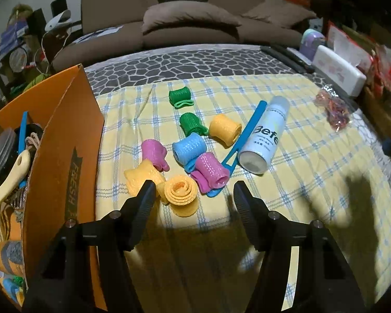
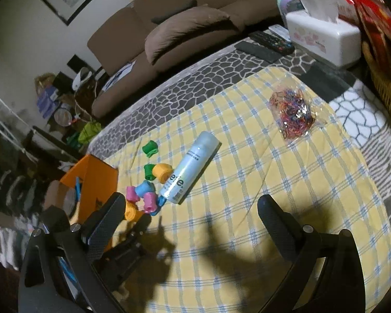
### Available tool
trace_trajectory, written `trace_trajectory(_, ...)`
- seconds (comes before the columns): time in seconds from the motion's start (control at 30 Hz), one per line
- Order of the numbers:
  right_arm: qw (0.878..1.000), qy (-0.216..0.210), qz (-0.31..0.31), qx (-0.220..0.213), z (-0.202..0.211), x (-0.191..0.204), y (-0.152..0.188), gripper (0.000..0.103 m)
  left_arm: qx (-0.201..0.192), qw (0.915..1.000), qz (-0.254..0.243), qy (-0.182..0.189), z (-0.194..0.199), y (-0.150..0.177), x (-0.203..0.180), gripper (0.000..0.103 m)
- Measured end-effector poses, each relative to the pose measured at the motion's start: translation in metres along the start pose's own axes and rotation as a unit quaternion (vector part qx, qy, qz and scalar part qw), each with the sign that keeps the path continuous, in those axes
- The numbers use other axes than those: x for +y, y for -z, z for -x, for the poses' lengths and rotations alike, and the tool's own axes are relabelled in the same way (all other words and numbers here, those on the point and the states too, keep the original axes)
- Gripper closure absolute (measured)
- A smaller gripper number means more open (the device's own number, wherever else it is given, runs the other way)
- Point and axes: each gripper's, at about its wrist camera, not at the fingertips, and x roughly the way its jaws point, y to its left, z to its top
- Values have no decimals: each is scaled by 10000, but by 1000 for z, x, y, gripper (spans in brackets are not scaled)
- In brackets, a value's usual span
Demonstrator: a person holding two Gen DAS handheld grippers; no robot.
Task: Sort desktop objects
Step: 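Grasp the yellow mesh roller with the left tool, then carry the yellow roller over the box with the left tool while the right tool moves to the pink roller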
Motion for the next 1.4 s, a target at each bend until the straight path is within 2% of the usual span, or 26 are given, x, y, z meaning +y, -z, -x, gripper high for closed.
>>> trace_trajectory(0.17,9991,250,353,-25,-4,11,4,1,33,10000,53,54,0,-1,1,44)
trace_trajectory(0.5,9971,368,666,-10,-9,22,8,1,27,9999,108,19,-4,-4,4,44)
trace_trajectory(0.6,9972,370,644,-2,-9,21,8,1,-14,9999,143,-12,-8,-7,5,53)
trace_trajectory(0.67,9971,387,662,-2,-9,20,9,1,-58,9998,157,46,-10,-8,5,64)
trace_trajectory(0.7,9968,403,685,1,-10,20,9,1,-55,9999,140,34,-12,-9,4,75)
trace_trajectory(0.87,9968,462,653,61,-15,15,8,1,-72,9997,168,131,-13,-8,7,79)
trace_trajectory(1.13,9982,183,576,40,-15,24,6,1,-281,9966,541,550,27,-10,16,79)
trace_trajectory(1.3,9981,-86,567,207,-22,32,8,13,-536,9928,683,829,69,-16,30,79)
trace_trajectory(1.4,9984,-153,465,299,-28,33,10,15,-748,9887,831,1000,95,-22,44,79)
